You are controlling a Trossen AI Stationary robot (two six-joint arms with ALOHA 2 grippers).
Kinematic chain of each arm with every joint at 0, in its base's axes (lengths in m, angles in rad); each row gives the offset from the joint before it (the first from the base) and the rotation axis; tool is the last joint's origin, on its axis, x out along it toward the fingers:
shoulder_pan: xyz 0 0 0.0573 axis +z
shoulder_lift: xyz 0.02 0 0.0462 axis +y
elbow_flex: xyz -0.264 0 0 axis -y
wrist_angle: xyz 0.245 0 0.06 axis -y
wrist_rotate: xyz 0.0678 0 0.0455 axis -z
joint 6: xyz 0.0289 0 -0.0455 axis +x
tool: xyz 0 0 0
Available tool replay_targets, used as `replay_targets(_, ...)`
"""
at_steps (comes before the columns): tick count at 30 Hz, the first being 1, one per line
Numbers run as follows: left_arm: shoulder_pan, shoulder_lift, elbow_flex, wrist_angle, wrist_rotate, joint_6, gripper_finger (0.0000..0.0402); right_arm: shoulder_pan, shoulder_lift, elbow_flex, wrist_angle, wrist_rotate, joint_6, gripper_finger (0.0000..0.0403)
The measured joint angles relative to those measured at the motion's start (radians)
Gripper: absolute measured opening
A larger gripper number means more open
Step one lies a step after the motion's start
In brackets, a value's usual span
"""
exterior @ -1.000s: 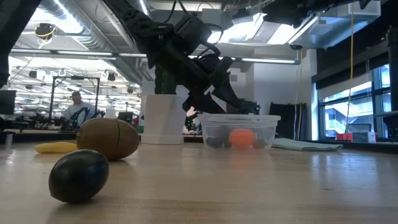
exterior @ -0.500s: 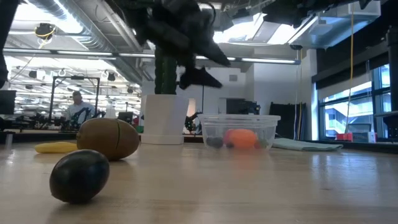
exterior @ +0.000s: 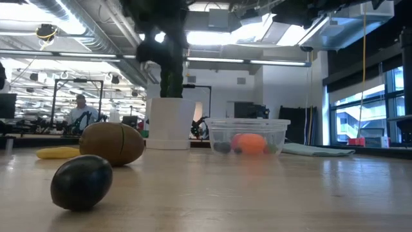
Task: Pick and placing Produce into tupperware
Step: Put the kiwi into the transparent bin
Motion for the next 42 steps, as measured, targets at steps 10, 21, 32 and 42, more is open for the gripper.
replay_targets(10, -0.199, 0.015, -0.001, -0.185, -0.055, -0.377, 0.0287, 0.000, 0.003, 0.000, 0.010, 0.000, 0.101, 0.0239)
replay_targets(21, -0.361, 0.150, 0.140, -0.288, -0.067, -0.519, 0.0287, 0.000, 0.062, 0.000, 0.006, 0.000, 0.221, 0.0239)
replay_targets(32, -0.374, 0.343, 0.291, -0.455, -0.095, -0.527, 0.0287, 0.025, 0.135, 0.000, 0.005, -0.001, 0.235, 0.0239)
replay_targets(42, -0.371, 0.443, 0.291, -0.450, -0.090, -0.509, 0.0287, 0.047, 0.094, 0.000, 0.009, -0.001, 0.232, 0.0239)
